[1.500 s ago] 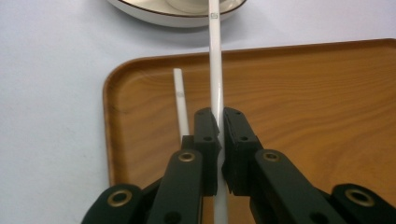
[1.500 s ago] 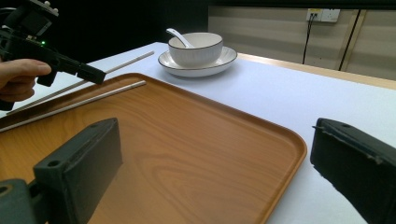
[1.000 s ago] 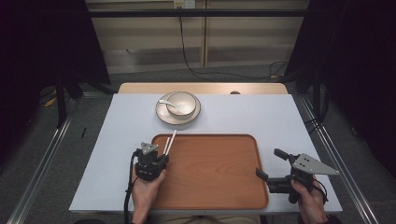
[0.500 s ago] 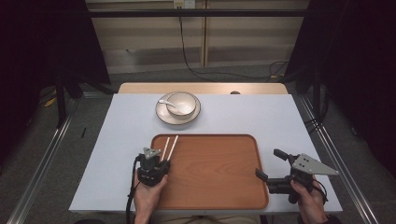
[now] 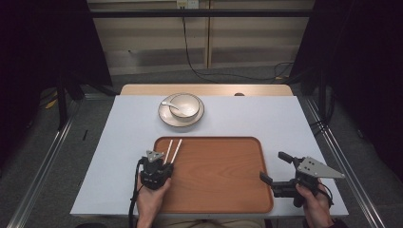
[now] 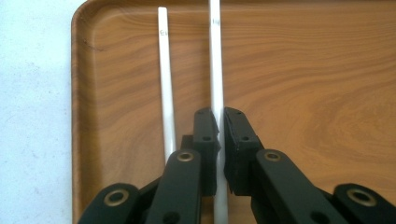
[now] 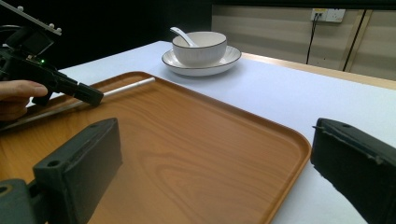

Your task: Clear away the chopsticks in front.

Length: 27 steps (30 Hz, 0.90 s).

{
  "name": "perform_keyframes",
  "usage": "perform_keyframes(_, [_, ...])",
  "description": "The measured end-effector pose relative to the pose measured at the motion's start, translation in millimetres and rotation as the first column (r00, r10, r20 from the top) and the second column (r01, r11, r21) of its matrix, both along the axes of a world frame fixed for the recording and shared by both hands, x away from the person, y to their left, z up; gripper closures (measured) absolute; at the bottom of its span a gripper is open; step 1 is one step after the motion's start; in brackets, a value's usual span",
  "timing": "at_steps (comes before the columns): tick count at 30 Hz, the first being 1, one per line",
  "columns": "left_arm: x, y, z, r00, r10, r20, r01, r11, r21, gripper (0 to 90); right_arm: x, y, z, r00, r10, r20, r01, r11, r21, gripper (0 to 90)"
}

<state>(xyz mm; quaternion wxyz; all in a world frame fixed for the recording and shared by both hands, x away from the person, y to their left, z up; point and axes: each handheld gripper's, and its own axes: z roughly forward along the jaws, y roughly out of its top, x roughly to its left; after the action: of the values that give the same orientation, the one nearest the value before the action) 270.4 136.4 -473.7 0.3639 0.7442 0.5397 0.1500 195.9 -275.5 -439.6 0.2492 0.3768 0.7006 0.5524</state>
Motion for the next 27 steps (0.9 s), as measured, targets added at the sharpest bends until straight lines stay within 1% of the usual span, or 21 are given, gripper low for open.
perform_keyframes(2, [0.0,0.5,0.5,0.9999,-0.013,-0.002,0.013,0.9999,0.010,83.7,0.0,0.0,0.0,1.0000,0.000,0.000,0.000,1.0000,0.000,1.7])
perform_keyframes(3, [0.1,0.4,-0.1,1.0000,-0.005,-0.001,0.005,1.0000,-0.003,83.7,0.0,0.1,0.0,1.0000,0.001,0.000,-0.001,1.0000,0.000,1.7])
perform_keyframes(4, [0.0,0.8,0.1,0.9999,-0.013,-0.001,0.013,0.9999,0.006,83.6,-0.2,0.2,0.0,1.0000,0.002,0.001,-0.002,1.0000,0.000,1.7])
perform_keyframes(6, [0.1,1.0,0.0,0.9999,-0.012,-0.001,0.012,0.9999,-0.007,83.4,-0.2,0.4,0.0,1.0000,0.003,0.002,-0.003,1.0000,-0.001,1.7])
perform_keyframes(8, [0.1,1.5,0.2,0.9997,-0.024,0.002,0.024,0.9996,-0.013,80.3,-0.2,0.5,0.1,1.0000,0.003,0.000,-0.003,1.0000,0.001,1.7])
perform_keyframes(10, [1.3,2.0,1.1,0.9996,-0.025,0.010,0.025,0.9997,0.000,74.6,-0.1,0.3,0.0,1.0000,0.004,0.002,-0.004,1.0000,-0.001,1.7])
perform_keyframes(12, [4.2,2.6,3.8,0.9994,-0.029,0.022,0.029,0.9996,-0.004,72.4,0.0,0.3,0.0,1.0000,0.006,0.002,-0.006,1.0000,-0.002,1.7])
perform_keyframes(13, [6.1,2.8,5.7,0.9990,-0.035,0.028,0.035,0.9994,-0.006,68.0,-0.1,0.4,0.1,1.0000,0.005,0.001,-0.005,1.0000,-0.001,1.6])
perform_keyframes(15, [11.2,2.9,8.8,0.9972,-0.063,0.041,0.063,0.9980,-0.009,66.8,-0.1,0.3,0.2,1.0000,0.004,0.001,-0.004,1.0000,-0.001,1.6])
perform_keyframes(16, [14.4,2.5,9.4,0.9964,-0.075,0.041,0.076,0.9968,-0.024,67.0,-0.2,0.4,0.2,1.0000,0.005,0.001,-0.005,1.0000,0.000,1.6])
perform_keyframes(17, [17.3,2.9,9.9,0.9937,-0.104,0.042,0.106,0.9939,-0.033,68.4,-0.4,0.6,0.3,1.0000,0.003,-0.002,-0.003,1.0000,0.004,1.5])
perform_keyframes(18, [20.0,2.3,9.8,0.9905,-0.130,0.044,0.132,0.9905,-0.038,73.5,-0.2,0.6,0.2,1.0000,0.003,-0.001,-0.003,1.0000,0.002,1.6])
perform_keyframes(19, [22.2,0.5,9.5,0.9891,-0.140,0.046,0.141,0.9898,-0.021,77.8,-0.1,0.4,0.2,1.0000,0.005,0.000,-0.005,1.0000,0.000,1.6])
perform_keyframes(20, [24.8,-1.1,8.2,0.9830,-0.175,0.056,0.177,0.9839,-0.027,82.0,-0.1,0.4,0.1,1.0000,0.005,0.001,-0.005,1.0000,-0.001,1.6])
perform_keyframes(21, [27.5,-2.5,6.2,0.9759,-0.212,0.049,0.215,0.9740,-0.069,85.6,0.1,0.4,0.0,1.0000,0.005,0.002,-0.005,1.0000,-0.002,1.6])
perform_keyframes(22, [28.4,-5.7,5.4,0.9760,-0.212,0.048,0.214,0.9761,-0.037,87.8,0.2,0.4,0.1,1.0000,0.006,0.002,-0.006,1.0000,-0.002,1.6])
perform_keyframes(23, [29.3,-9.6,4.4,0.9775,-0.206,0.047,0.205,0.9786,0.007,90.0,0.2,0.4,0.0,1.0000,0.005,0.002,-0.005,1.0000,-0.002,1.6])
perform_keyframes(24, [31.1,-12.4,2.9,0.9786,-0.203,0.037,0.202,0.9792,0.013,90.0,0.2,0.4,0.0,1.0000,0.006,0.002,-0.006,1.0000,-0.002,1.6])
perform_keyframes(25, [32.9,-13.6,1.8,0.9767,-0.213,0.027,0.213,0.9771,0.006,90.0,0.2,0.3,0.0,1.0000,0.005,0.001,-0.005,1.0000,-0.001,1.6])
perform_keyframes(26, [34.5,-15.0,0.5,0.9786,-0.205,0.014,0.205,0.9784,0.024,90.0,0.1,0.2,0.1,1.0000,0.004,0.000,-0.004,1.0000,-0.001,1.6])
perform_keyframes(27, [35.6,-15.2,-0.4,0.9798,-0.200,0.013,0.199,0.9792,0.040,90.0,0.0,0.3,0.1,1.0000,0.003,0.002,-0.003,1.0000,-0.001,1.6])
